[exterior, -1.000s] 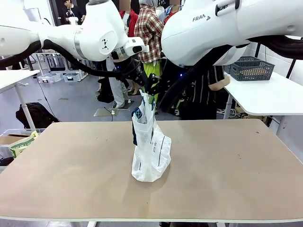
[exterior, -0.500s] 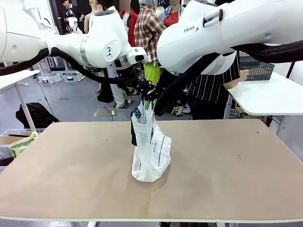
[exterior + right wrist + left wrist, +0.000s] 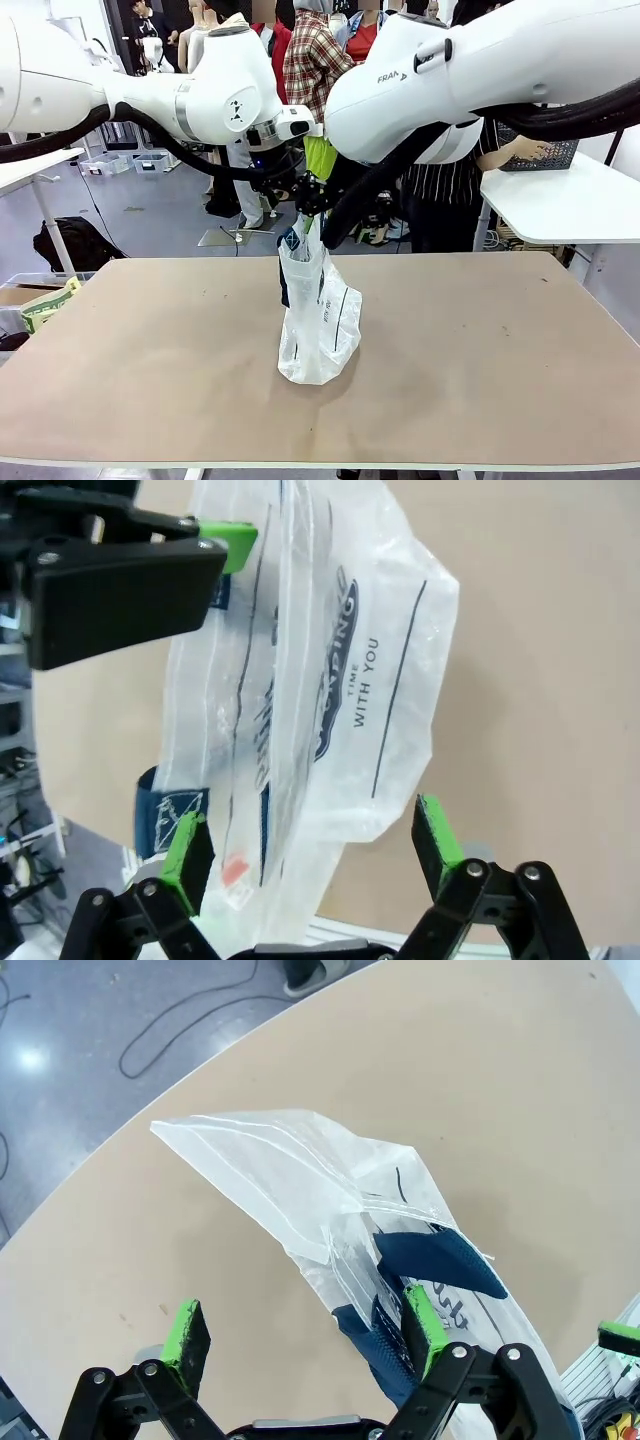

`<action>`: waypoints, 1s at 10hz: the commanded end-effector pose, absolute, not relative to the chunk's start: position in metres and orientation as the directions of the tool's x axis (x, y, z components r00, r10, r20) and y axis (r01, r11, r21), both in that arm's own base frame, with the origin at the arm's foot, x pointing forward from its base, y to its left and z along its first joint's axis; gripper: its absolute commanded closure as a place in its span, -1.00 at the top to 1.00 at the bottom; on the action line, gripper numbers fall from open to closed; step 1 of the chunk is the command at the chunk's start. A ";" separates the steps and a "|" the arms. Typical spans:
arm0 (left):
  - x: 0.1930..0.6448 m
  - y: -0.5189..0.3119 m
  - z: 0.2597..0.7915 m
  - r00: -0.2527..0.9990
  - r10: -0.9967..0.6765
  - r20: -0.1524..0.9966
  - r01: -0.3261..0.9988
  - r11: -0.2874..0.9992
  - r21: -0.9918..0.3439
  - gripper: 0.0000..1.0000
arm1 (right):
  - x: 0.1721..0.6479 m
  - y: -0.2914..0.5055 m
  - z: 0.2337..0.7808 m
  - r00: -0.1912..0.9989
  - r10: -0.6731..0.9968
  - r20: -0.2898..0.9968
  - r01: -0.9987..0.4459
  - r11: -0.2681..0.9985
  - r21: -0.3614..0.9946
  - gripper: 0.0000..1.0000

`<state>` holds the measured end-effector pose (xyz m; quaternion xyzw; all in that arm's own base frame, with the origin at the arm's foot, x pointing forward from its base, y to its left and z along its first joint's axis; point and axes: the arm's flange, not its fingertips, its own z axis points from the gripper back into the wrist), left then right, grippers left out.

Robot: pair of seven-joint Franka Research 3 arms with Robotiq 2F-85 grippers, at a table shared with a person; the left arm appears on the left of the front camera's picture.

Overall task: Transfer purchased items from the store into the shopping bag.
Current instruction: Open the Reusable shopping bag in the center of the table.

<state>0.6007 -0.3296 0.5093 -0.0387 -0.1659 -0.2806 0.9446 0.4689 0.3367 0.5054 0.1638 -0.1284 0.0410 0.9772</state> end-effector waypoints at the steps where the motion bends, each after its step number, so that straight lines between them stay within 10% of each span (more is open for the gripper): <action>1: 0.604 -0.330 0.512 0.799 -0.510 0.319 0.535 0.845 0.012 1.00 | 0.475 0.346 0.502 0.969 0.012 0.249 -0.087 0.952 0.293 1.00; 2: 0.603 -0.330 0.510 0.796 -0.522 0.308 0.539 0.841 0.032 0.73 | 0.475 0.344 0.502 0.961 0.013 0.275 -0.096 0.952 0.292 0.87; 6: 0.599 -0.327 0.511 0.796 -0.522 0.307 0.547 0.837 0.006 -0.86 | 0.476 0.342 0.504 0.963 -0.001 0.269 -0.073 0.961 0.266 -0.65; 7: 0.598 -0.325 0.510 0.793 -0.527 0.305 0.553 0.833 0.001 -1.00 | 0.475 0.344 0.503 0.964 -0.007 0.267 -0.063 0.965 0.253 -1.00; 10: 0.597 -0.321 0.511 0.795 -0.524 0.306 0.552 0.834 -0.005 -1.00 | 0.476 0.345 0.503 0.962 -0.029 0.273 -0.038 0.971 0.237 -1.00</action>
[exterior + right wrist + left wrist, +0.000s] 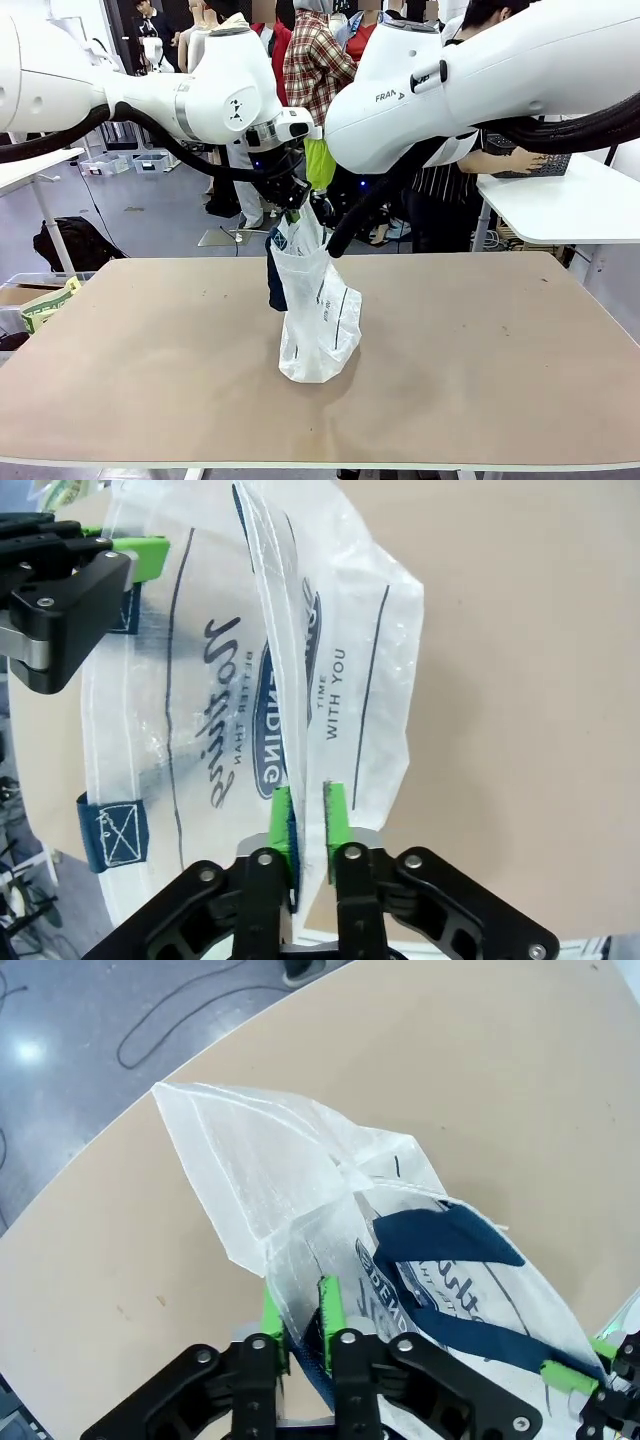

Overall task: Transfer purchased items from the store into the shopping bag.
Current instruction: Open the Reusable shopping bag in the center of the table.

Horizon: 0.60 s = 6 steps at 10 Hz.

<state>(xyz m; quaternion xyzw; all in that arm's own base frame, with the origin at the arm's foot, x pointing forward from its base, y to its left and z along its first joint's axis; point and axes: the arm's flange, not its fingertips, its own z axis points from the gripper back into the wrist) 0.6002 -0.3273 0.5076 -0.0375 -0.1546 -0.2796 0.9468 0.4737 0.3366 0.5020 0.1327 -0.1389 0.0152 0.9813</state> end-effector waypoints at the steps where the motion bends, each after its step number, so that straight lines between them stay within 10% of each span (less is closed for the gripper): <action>1: 0.597 -0.319 0.512 0.796 -0.522 0.306 0.549 0.836 -0.002 -1.00 | 0.476 0.344 0.504 0.961 -0.037 0.274 -0.029 0.972 0.232 -1.00; 6: 0.584 -0.268 0.538 0.813 -0.482 0.326 0.480 0.872 0.095 -1.00 | 0.464 0.312 0.507 0.967 -0.111 0.229 0.086 0.990 0.115 -1.00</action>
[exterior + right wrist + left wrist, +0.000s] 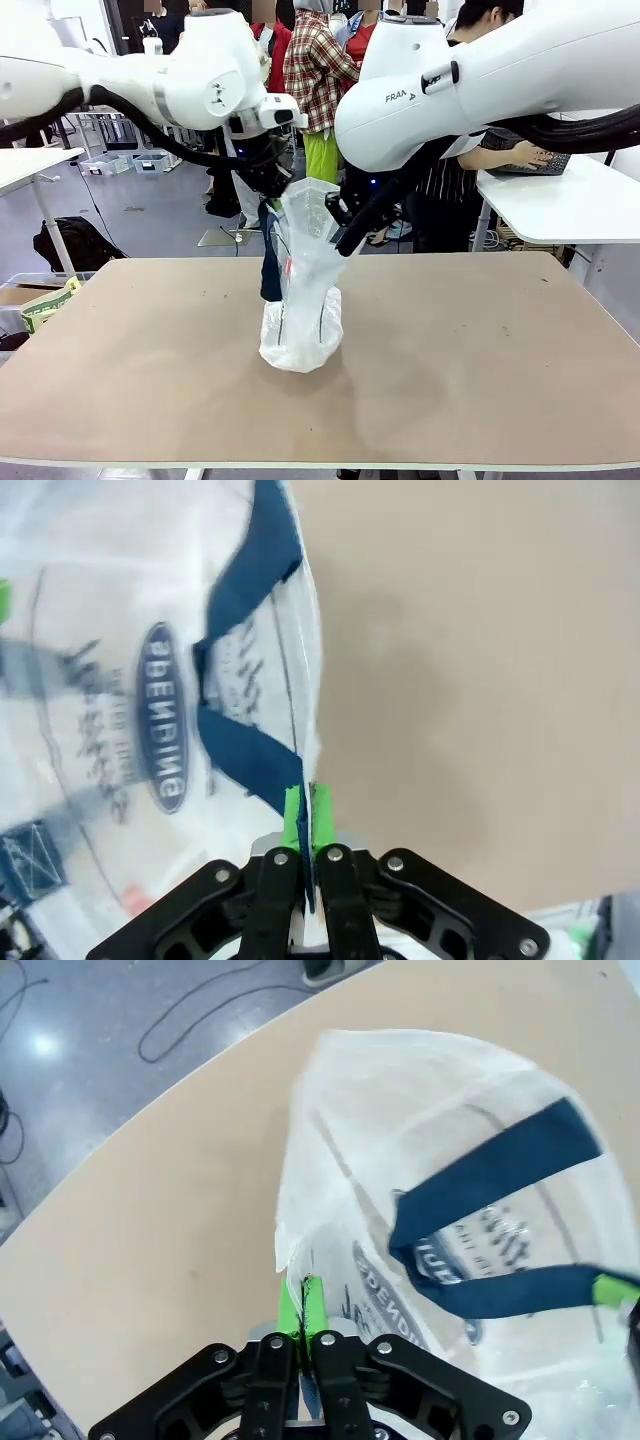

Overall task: Transfer purchased items from the store into the shopping bag.
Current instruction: Open the Reusable shopping bag in the center of the table.

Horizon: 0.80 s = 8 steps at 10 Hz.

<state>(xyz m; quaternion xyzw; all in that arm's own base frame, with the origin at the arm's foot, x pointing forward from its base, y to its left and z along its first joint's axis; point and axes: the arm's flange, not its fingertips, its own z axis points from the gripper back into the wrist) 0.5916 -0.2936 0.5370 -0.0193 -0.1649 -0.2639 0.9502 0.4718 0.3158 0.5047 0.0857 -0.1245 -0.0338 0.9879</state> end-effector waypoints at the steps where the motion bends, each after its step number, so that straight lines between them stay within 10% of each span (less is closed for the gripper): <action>1: 0.586 -0.251 0.543 0.821 -0.455 0.344 0.452 0.887 0.094 -1.00 | 0.462 0.303 0.507 0.967 -0.126 0.221 0.106 0.989 0.100 -1.00; 8: 0.556 -0.199 0.525 0.800 -0.430 0.418 0.478 0.878 -0.012 -1.00 | 0.459 0.306 0.509 0.941 -0.027 0.336 -0.018 0.991 0.131 -1.00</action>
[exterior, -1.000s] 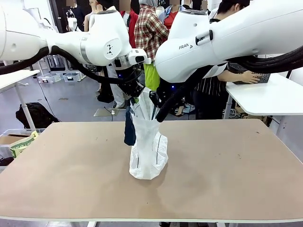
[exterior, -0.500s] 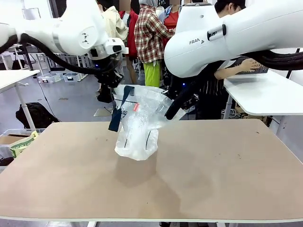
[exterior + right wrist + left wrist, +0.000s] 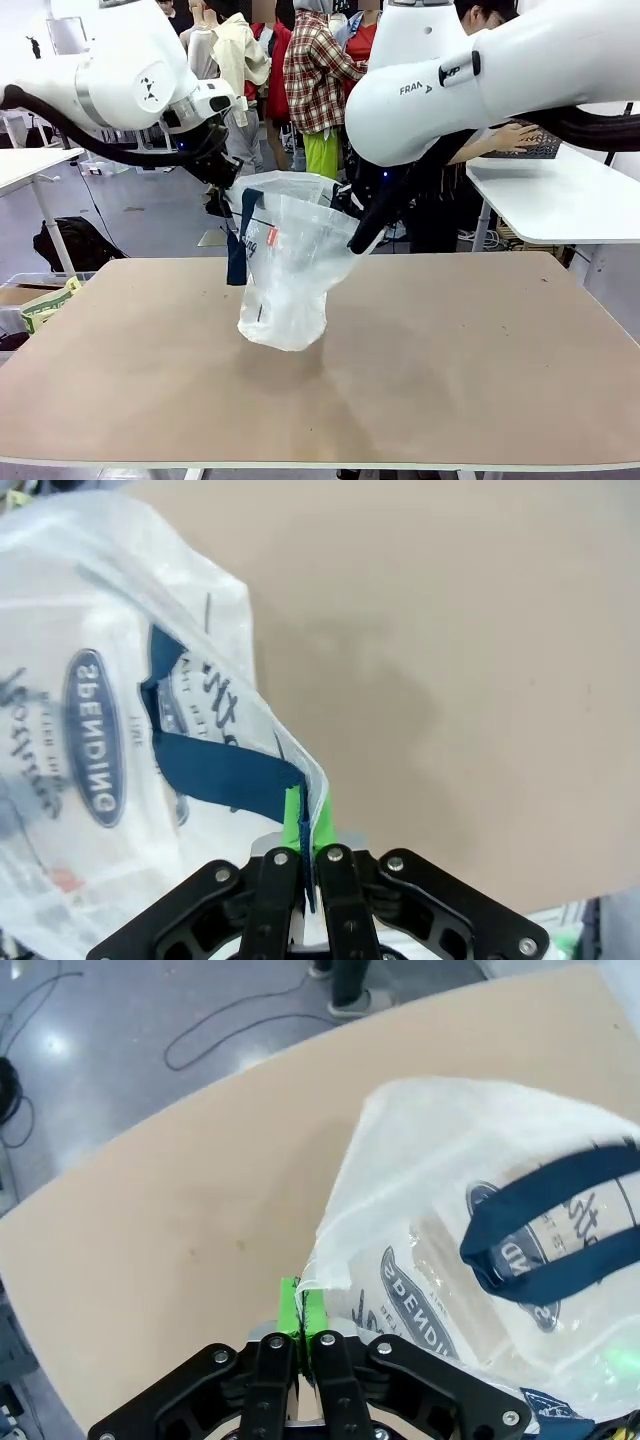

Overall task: Transfer purchased items from the store into the shopping bag.
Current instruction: Open the Reusable shopping bag in the center of the table.

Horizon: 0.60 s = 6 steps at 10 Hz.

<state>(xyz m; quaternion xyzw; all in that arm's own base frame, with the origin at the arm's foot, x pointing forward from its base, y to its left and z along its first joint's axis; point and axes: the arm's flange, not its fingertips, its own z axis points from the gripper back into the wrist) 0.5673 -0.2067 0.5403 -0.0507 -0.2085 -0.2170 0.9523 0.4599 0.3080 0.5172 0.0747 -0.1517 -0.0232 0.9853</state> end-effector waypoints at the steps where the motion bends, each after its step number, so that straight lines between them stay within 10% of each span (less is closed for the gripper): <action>1: 0.549 -0.205 0.514 0.793 -0.441 0.420 0.498 0.867 -0.028 -1.00 | 0.459 0.311 0.511 0.933 -0.008 0.361 -0.040 0.992 0.124 -1.00; 6: 0.548 -0.219 0.491 0.821 -0.443 0.361 0.483 0.875 -0.024 -1.00 | 0.459 0.326 0.507 0.949 0.028 0.314 -0.069 0.990 0.121 -1.00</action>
